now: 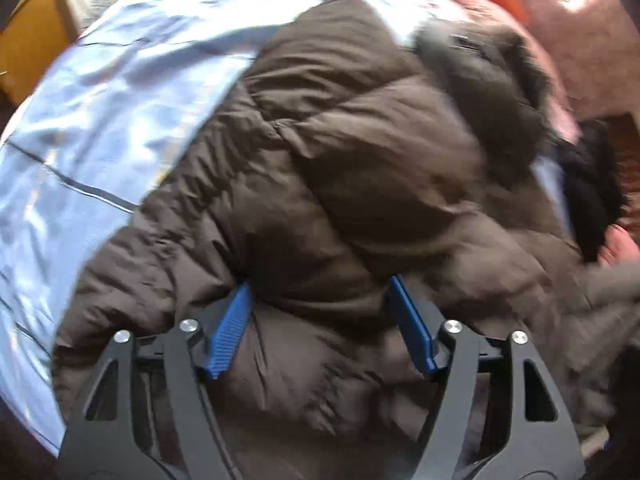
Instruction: Fold large clothes
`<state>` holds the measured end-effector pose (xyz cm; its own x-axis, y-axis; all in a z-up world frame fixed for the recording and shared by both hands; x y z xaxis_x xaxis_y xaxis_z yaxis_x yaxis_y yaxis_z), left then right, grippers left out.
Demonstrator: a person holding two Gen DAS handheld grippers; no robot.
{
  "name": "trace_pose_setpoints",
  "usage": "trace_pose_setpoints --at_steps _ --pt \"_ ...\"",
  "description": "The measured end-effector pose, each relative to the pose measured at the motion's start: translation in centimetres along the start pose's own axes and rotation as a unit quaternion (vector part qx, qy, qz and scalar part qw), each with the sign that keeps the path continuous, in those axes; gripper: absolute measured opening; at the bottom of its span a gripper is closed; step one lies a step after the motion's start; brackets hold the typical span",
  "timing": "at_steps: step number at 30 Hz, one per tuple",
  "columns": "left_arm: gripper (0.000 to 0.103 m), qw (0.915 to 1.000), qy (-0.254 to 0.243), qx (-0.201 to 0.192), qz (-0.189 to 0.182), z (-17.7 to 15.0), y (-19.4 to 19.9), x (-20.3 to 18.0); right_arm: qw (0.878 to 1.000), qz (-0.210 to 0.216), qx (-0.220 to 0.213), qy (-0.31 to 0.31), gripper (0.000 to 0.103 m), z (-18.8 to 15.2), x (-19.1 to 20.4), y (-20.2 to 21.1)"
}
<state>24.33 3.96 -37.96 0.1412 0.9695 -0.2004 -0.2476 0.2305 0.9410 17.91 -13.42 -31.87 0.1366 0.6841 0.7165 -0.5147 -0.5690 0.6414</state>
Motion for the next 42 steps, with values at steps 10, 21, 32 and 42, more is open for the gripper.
trace_pose_setpoints --at_steps 10,21,32,42 --pt "0.072 0.9974 0.045 -0.025 0.051 1.0 1.0 0.7 0.953 -0.230 0.058 -0.190 0.074 -0.7 -11.2 -3.3" --pt "0.084 0.9891 -0.095 -0.052 0.100 0.3 3.7 -4.0 0.937 -0.243 0.057 -0.246 0.093 -2.8 -12.4 -0.2" --pt "0.084 0.9971 -0.030 -0.035 0.061 -0.7 4.5 -2.3 0.933 -0.206 -0.176 -0.238 0.080 0.5 -10.2 10.2" --pt "0.087 0.9789 -0.160 0.014 0.126 -2.5 1.1 -6.5 0.964 -0.259 0.030 -0.046 0.037 -5.0 -5.2 -5.6"
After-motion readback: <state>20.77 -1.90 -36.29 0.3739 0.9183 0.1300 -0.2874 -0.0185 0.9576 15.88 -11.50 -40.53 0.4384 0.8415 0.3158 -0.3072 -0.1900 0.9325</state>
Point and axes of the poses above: each gripper's, at about its wrist camera, not at the fingertips, and y roughly against the way its jaws point, x to its left, z to its top, the point moved 3 cm from there along -y, roughly the way its jaws point, and after that the axes turned 11 degrees about -y, right-handed, at the moved point
